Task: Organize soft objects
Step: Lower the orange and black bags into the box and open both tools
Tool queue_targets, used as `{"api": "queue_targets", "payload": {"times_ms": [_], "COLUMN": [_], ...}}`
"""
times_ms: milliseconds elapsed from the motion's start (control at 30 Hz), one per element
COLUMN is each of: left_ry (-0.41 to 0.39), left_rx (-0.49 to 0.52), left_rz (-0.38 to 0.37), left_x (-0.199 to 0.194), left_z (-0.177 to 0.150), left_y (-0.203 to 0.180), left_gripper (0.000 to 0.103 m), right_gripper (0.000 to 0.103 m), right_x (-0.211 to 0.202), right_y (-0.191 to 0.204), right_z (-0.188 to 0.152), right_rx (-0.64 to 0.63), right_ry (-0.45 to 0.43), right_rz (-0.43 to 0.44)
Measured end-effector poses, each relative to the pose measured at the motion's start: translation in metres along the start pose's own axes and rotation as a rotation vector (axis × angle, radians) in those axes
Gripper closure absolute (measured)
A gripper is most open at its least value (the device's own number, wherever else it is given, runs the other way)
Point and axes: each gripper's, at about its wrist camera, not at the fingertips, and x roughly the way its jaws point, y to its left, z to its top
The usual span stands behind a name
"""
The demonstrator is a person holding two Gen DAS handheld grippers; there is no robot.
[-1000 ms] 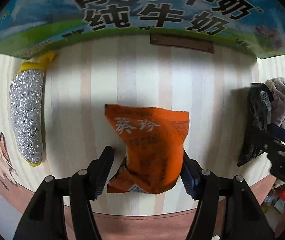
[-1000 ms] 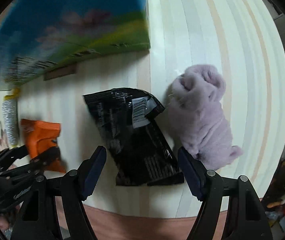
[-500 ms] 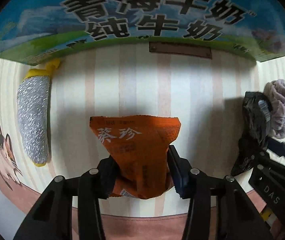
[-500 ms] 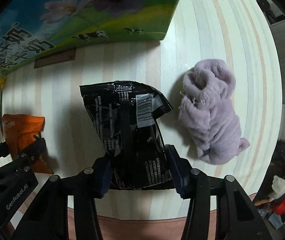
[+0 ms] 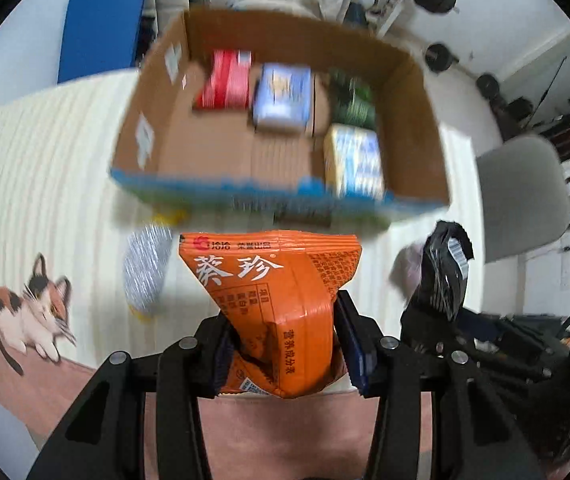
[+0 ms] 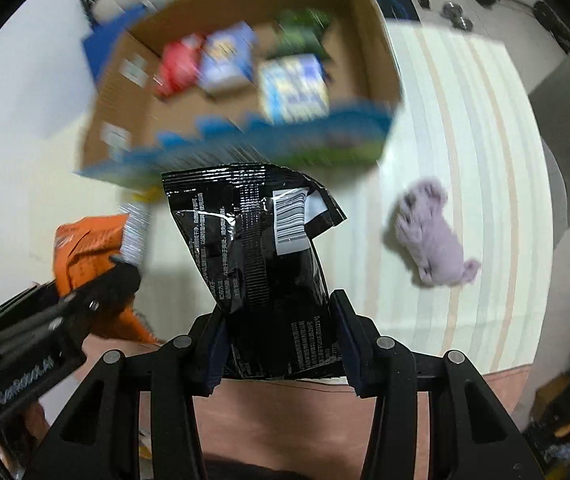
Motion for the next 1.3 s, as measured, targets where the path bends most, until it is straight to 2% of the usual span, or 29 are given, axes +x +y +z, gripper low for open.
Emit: {"api": "queue_targets", "payload": {"times_ms": [100,267,500,567,700,967,1067,1133,1167,1200,1267,1300], "left_ry": [-0.016,0.021,0.231,0.267,0.339,0.41,0.468,0.486,0.48,0.465,0.426,0.412], "left_rx": [0.0,-0.022,-0.089,-0.1,-0.127,-0.095,-0.087,-0.098,-0.097,-0.098,-0.094,-0.092], "left_rz": [0.015,0.049,0.036,0.038,0.023,0.015,0.028,0.003,0.011,0.021,0.033,0.039], "left_x": [-0.011,-0.001,0.06,0.074,0.1,0.127,0.137,0.14,0.139,0.136,0.128,0.124], "left_z": [0.039,0.097,0.164,0.171,0.181,0.182,0.178,0.175,0.176,0.176,0.176,0.176], "left_y": [0.014,0.039,0.068,0.072,0.08,0.076,0.075,0.077,0.078,0.08,0.081,0.082], "left_gripper": [0.06,0.06,0.06,0.06,0.06,0.058,0.056,0.048,0.038,0.03,0.027,0.026], "right_gripper": [0.054,0.054,0.053,0.054,0.053,0.053,0.052,0.048,0.046,0.037,0.024,0.023], "right_x": [-0.029,-0.041,-0.002,0.012,0.038,0.081,0.092,0.099,0.1,0.102,0.102,0.101], "right_y": [0.018,0.046,0.055,0.057,0.056,0.046,0.047,0.048,0.048,0.049,0.05,0.05], "right_z": [0.024,0.081,0.162,0.181,0.196,0.199,0.2,0.199,0.199,0.198,0.198,0.197], "right_rx": [-0.021,-0.027,0.046,0.06,0.072,0.095,0.085,0.071,0.068,0.058,0.04,0.036], "right_ry": [-0.054,-0.079,0.007,0.036,0.09,0.163,0.192,0.216,0.221,0.224,0.229,0.225], "right_rz": [0.035,0.054,0.052,0.036,0.008,-0.001,-0.01,-0.016,-0.015,-0.022,-0.038,-0.045]}}
